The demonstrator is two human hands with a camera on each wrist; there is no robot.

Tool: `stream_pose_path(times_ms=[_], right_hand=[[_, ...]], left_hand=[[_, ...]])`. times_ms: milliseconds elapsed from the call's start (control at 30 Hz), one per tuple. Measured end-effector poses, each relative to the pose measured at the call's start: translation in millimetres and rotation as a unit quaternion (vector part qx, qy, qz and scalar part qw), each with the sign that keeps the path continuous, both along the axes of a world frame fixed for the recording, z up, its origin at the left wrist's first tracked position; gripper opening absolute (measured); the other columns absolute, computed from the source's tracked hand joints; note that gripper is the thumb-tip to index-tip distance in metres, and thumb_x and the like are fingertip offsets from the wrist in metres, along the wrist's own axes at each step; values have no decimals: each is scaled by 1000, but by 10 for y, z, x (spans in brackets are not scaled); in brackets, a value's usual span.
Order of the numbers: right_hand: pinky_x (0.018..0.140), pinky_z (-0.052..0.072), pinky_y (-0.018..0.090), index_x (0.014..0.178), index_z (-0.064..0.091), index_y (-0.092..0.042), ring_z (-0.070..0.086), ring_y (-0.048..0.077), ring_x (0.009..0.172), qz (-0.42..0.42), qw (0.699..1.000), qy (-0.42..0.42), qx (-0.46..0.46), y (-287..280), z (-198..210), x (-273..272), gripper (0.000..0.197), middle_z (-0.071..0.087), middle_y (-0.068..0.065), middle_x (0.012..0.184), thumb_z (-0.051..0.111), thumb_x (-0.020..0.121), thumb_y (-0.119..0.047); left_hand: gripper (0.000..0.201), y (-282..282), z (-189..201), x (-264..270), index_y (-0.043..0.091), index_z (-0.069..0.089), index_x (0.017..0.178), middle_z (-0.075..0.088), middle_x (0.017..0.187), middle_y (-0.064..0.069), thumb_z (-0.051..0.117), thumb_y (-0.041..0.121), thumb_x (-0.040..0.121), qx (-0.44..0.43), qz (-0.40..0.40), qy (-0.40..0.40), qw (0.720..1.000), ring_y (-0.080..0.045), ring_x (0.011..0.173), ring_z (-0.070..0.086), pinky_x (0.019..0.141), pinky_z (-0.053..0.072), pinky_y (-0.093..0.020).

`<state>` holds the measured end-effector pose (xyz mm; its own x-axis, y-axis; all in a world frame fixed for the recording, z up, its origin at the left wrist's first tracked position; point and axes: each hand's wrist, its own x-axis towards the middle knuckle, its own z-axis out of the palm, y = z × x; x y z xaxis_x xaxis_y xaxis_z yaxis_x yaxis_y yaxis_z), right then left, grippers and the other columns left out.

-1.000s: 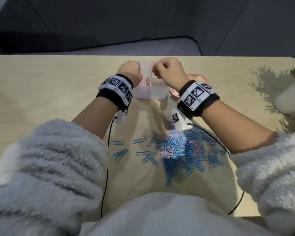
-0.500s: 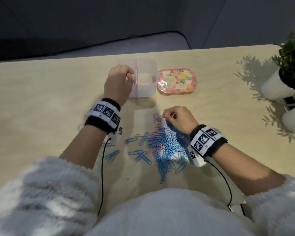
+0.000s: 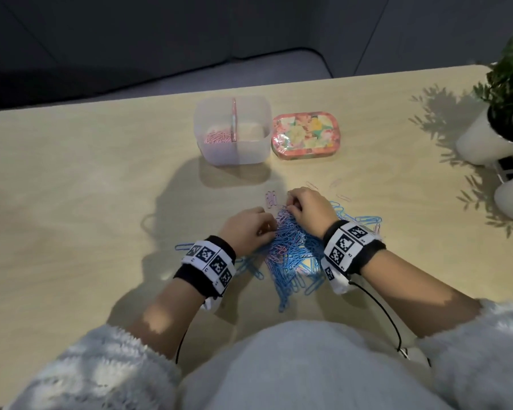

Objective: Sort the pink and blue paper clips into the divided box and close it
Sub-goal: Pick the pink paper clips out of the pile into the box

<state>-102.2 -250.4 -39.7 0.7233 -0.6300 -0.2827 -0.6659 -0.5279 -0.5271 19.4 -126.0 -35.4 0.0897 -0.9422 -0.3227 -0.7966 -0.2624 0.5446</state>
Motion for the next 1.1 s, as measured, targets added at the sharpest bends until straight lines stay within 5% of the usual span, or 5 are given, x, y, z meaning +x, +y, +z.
stream_pose_path(times_ms=[200, 333, 500, 967, 1100], right_hand=[[78, 48, 37, 76, 56, -16, 57, 25, 80, -96, 991, -82, 46, -87, 105, -221, 13, 61, 9, 85, 53, 86, -10], [83, 48, 36, 90, 65, -9, 62, 32, 91, -121, 991, -41, 36, -198, 107, -340, 15, 70, 14, 94, 52, 84, -6], [89, 50, 37, 96, 71, -10, 64, 29, 96, -119, 990, -70, 30, -265, 152, -155, 24, 73, 10, 101, 51, 83, -5], [74, 51, 34, 73, 65, -8, 63, 32, 85, -43, 997, 61, 21, -215, 56, 316, 7, 70, 16, 86, 66, 79, -11], [77, 52, 35, 74, 63, -3, 64, 31, 85, -40, 998, 42, 37, -258, 124, 220, 10, 71, 16, 86, 58, 82, -8]], left_hand=[[24, -171, 76, 180, 8, 65, 106, 59, 108, -14, 50, 18, 90, -59, 36, -20, 997, -33, 100, 58, 85, 47, -40], [65, -375, 233, 215, 8, 60, 119, 59, 125, -11, 20, 40, 79, -48, -53, -48, 996, -29, 109, 54, 93, 46, -43], [30, -492, 131, 308, 9, 62, 116, 58, 122, -11, 49, 7, 89, -25, -117, -112, 986, -30, 114, 50, 94, 43, -39], [26, -354, 38, 188, 4, 49, 117, 54, 119, -14, 37, 13, 95, -6, -88, -191, 978, -30, 111, 49, 91, 37, -34], [20, -362, 46, 157, 2, 57, 105, 58, 110, -16, 45, 10, 91, -16, 13, -73, 997, -32, 104, 53, 87, 39, -35]])
